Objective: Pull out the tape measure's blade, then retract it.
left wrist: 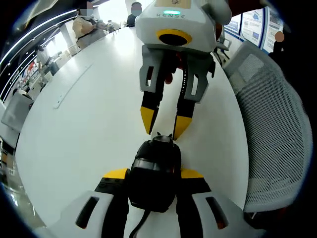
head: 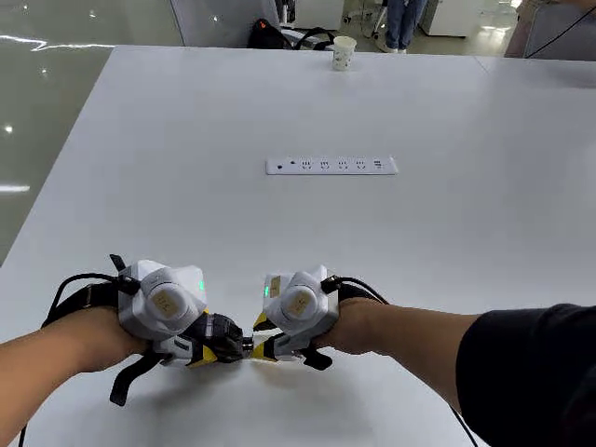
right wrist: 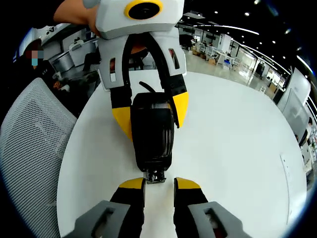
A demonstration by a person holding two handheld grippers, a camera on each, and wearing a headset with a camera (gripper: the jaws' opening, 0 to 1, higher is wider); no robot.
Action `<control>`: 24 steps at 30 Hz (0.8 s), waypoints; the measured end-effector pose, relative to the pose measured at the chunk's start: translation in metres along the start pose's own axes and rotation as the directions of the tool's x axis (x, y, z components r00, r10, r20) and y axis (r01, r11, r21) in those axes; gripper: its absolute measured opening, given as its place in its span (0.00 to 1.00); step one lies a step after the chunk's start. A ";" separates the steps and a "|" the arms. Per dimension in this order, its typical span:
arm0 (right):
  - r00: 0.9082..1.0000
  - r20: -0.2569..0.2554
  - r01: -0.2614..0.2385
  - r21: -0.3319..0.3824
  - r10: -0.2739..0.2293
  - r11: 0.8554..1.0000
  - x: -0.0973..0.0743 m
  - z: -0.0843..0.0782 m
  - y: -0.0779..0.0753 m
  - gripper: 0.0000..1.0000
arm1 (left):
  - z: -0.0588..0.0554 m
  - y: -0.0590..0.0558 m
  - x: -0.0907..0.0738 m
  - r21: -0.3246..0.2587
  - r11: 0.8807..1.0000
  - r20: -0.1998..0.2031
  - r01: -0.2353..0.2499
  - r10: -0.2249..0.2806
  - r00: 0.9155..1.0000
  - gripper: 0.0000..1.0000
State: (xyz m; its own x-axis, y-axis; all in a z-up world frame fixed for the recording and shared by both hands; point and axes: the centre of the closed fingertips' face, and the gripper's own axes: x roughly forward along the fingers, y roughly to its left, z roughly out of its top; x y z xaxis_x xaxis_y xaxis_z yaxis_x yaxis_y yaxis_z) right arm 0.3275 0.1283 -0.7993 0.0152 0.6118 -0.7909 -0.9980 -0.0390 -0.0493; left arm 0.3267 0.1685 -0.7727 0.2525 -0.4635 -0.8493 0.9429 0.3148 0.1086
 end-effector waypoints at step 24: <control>0.996 -0.030 -0.085 -0.028 0.084 0.996 0.010 0.000 0.009 0.10 | 0.000 -0.001 0.000 -0.016 1.000 -0.004 0.026 -0.026 1.000 0.31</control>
State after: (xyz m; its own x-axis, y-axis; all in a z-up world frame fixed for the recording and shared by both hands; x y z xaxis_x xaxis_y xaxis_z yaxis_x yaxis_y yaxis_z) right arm 0.3183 0.1343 -0.8072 -0.0672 0.5827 -0.8099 -0.9936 -0.1130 0.0011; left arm 0.3258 0.1686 -0.7729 0.2271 -0.4686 -0.8537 0.9457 0.3156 0.0783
